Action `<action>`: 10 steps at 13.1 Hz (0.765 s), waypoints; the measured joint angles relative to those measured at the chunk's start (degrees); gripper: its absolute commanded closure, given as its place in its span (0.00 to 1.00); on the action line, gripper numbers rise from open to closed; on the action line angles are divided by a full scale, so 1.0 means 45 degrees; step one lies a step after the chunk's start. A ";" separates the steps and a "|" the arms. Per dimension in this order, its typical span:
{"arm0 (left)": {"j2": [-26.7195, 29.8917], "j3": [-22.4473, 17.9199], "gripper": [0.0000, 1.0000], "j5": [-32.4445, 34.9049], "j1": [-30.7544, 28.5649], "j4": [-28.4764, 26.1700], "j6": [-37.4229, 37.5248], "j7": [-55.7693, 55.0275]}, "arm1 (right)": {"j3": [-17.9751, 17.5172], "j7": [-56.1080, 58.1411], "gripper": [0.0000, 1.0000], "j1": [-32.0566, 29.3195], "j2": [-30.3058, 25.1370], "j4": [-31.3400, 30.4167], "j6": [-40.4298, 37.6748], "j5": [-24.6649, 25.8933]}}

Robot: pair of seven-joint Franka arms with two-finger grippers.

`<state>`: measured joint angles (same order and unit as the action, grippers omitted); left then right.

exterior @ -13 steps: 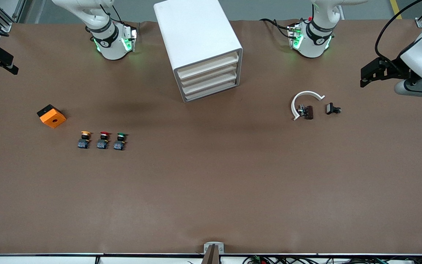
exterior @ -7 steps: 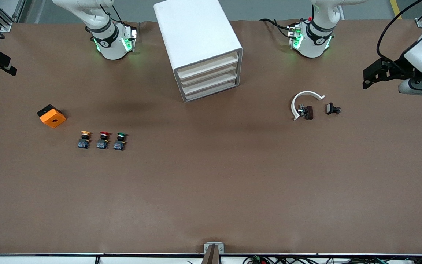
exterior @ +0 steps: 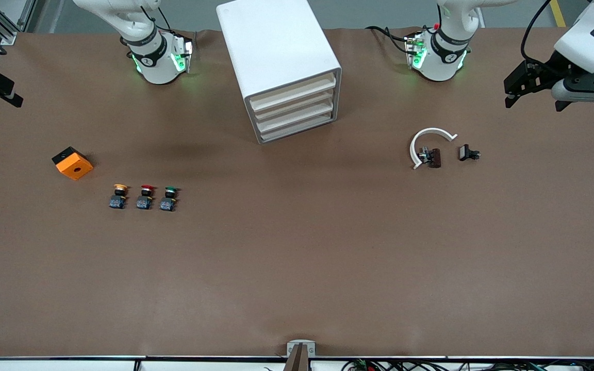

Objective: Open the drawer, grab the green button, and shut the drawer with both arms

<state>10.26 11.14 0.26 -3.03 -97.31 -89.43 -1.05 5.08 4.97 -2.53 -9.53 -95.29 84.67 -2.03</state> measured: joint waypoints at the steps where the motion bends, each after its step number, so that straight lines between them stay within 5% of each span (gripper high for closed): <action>1: -0.0011 -0.0001 0.00 0.0000 -0.0031 -0.0023 -0.0046 0.0000 | -0.0016 0.0000 0.00 0.0018 -0.0011 0.0000 0.0031 0.0014; 10: -0.0538 -0.0154 0.00 -0.0373 -0.0944 0.0489 0.0025 0.0000 | -0.0019 -0.0020 0.00 0.0043 -0.0039 -0.0001 0.0157 0.0180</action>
<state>7.84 10.45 -1.42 -7.27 -95.10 -89.32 -1.05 4.99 4.87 -2.33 -9.70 -95.29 85.37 -1.22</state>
